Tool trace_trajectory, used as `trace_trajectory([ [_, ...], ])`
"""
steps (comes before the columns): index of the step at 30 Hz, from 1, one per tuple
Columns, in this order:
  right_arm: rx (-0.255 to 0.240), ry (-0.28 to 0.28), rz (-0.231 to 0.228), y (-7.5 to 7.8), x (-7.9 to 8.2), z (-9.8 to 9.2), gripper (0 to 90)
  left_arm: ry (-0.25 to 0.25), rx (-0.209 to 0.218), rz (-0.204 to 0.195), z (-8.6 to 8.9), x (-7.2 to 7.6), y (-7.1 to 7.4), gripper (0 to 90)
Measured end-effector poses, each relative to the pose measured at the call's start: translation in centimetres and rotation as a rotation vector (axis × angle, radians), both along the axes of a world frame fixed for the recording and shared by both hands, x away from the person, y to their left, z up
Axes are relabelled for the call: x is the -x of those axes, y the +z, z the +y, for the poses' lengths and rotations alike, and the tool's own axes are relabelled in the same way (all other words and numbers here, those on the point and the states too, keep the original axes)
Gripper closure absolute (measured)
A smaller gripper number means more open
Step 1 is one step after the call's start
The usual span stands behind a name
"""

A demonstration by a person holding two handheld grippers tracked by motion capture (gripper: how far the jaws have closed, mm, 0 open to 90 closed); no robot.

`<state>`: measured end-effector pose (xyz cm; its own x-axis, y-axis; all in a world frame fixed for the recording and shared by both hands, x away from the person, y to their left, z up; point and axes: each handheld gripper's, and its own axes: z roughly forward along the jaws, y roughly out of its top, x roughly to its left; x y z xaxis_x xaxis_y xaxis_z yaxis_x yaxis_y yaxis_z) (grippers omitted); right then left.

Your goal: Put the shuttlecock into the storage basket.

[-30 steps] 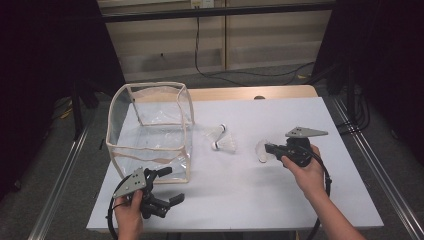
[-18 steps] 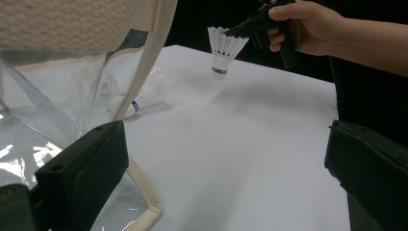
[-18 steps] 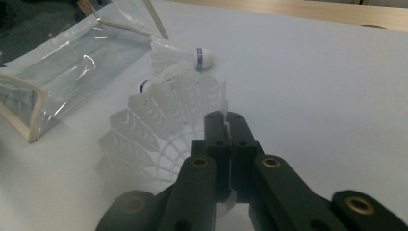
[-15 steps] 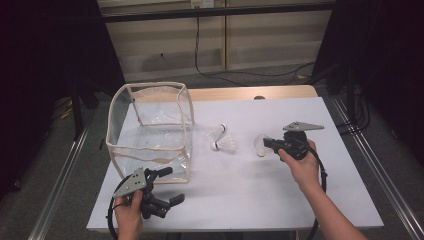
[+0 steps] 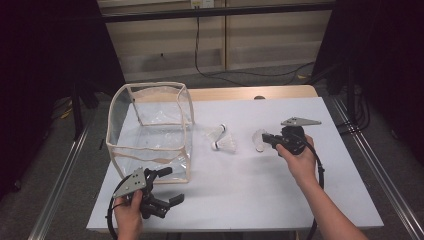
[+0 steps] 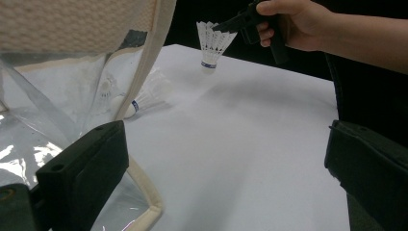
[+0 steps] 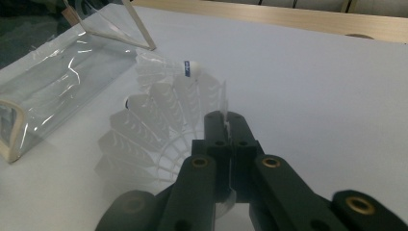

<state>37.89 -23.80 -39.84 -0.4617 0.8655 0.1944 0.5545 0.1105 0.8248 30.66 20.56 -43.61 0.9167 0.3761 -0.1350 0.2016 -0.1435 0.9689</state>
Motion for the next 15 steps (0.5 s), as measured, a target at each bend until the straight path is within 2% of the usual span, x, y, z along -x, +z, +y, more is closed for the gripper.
trace_trajectory([
  [12, -0.006, -0.011, 0.010, -0.6, -1.2, 0.5, 89.5, -0.005, 0.000, 0.003, 0.0, -0.1, -0.1, 1.7],
  [15, 0.012, -0.012, 0.010, -0.7, -1.5, 0.6, 89.4, -0.008, 0.001, 0.002, 0.0, -0.1, -0.1, 1.7],
])
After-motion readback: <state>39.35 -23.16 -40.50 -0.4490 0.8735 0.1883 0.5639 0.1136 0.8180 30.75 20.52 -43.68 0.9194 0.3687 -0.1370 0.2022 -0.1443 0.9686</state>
